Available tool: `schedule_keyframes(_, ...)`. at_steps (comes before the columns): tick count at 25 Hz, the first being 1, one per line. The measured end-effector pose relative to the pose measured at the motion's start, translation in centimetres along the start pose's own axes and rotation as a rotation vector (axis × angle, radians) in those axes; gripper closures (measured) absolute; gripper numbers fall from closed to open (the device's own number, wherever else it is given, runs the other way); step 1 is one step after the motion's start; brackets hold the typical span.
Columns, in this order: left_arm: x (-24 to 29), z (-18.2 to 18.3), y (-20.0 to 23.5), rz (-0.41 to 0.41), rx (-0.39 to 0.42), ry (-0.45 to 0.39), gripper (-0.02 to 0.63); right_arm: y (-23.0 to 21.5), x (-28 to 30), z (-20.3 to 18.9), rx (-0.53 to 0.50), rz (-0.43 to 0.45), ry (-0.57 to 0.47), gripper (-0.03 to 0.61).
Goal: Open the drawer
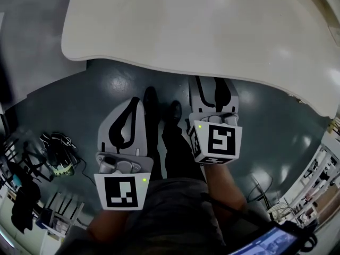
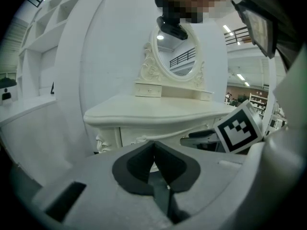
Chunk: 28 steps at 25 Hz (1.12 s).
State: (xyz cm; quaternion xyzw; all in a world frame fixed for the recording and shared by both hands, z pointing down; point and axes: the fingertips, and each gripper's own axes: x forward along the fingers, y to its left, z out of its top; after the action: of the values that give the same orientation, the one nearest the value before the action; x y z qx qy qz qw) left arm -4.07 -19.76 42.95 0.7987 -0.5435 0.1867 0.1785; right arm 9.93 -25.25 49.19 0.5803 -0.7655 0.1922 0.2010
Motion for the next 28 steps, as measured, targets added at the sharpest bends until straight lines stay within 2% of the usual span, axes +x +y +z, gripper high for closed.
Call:
schedule_keyframes(7, -0.05, 0.23, 0.65, 0.001, -0.007, -0.004, 0.598, 0.23, 0.96, -0.18, 0.002, -0.014, 0.022, 0.393)
schedule_keyframes(10, 0.00, 0.11, 0.57, 0.006, -0.010, 0.000, 0.598, -0.24, 1.03, -0.41, 0.002, -0.035, 0.028, 0.430)
schedule_keyframes(15, -0.16, -0.19, 0.30, 0.002, -0.009, 0.000, 0.598, -0.10, 0.73, -0.51, 0.002, -0.047, 0.029, 0.441)
schedule_keyframes(28, -0.86, -0.30, -0.17, 0.004, -0.007, -0.009, 0.598, 0.58, 0.44, -0.72, 0.001, -0.025, 0.014, 0.454)
